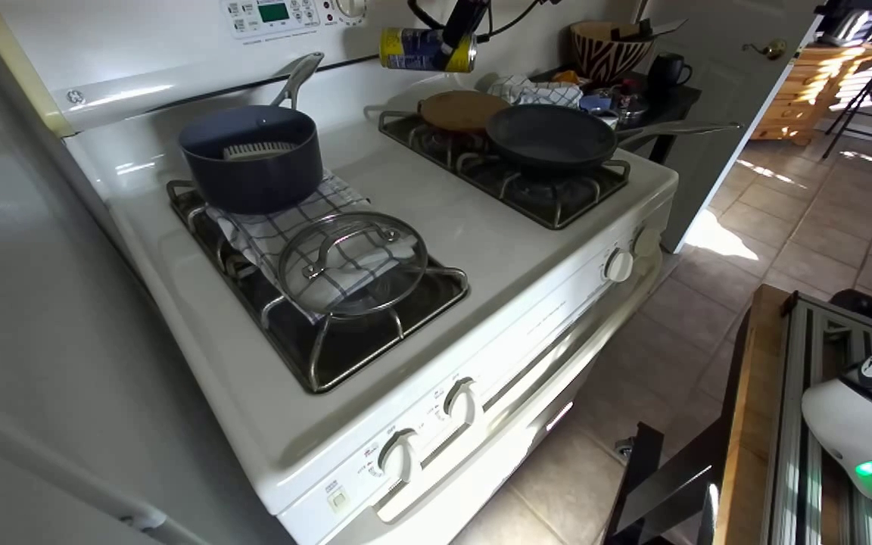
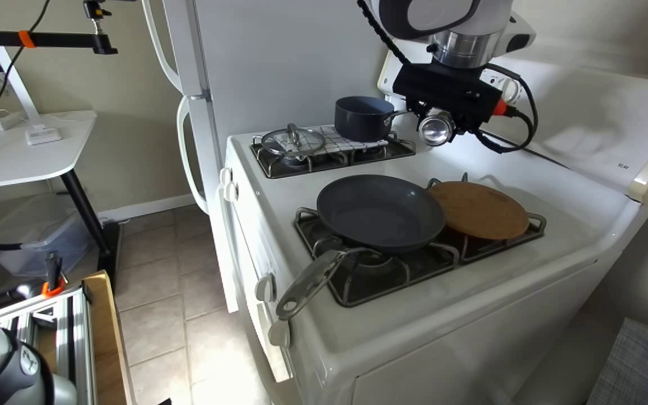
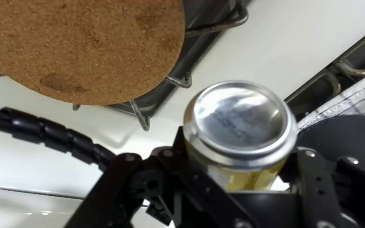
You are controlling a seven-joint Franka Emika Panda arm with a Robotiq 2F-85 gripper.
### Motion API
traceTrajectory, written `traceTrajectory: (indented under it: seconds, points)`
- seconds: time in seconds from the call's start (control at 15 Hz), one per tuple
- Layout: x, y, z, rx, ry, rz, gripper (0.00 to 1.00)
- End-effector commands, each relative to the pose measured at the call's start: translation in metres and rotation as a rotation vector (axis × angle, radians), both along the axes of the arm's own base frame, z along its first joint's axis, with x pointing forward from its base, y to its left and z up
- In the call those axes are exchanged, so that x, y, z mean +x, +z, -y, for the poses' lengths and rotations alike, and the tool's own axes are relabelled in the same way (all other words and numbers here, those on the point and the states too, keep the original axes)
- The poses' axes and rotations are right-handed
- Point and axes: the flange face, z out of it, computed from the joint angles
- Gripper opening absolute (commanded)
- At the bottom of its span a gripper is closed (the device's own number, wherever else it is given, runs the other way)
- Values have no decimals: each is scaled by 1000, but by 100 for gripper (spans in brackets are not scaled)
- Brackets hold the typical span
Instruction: Move the can to the left, then put the can in the pan
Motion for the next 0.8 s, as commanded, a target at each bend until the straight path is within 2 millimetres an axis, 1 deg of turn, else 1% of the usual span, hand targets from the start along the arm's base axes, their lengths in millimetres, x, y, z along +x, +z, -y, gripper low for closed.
traceTrajectory:
  seconds: [0.0, 0.13, 0.2, 0.33, 0.47, 0.67, 0.73]
  points:
    - [0, 1, -1, -2, 1, -1, 61]
    - [2, -4, 1, -2, -2, -8, 61]
    - [3, -9, 2, -30, 32, 8, 36]
    - [3, -16, 13, -80, 118, 43, 36]
    - [6, -19, 23, -66, 175, 83, 36]
    - [12, -22, 40, -13, 298, 186, 36]
    - [12, -26, 42, 7, 334, 218, 36]
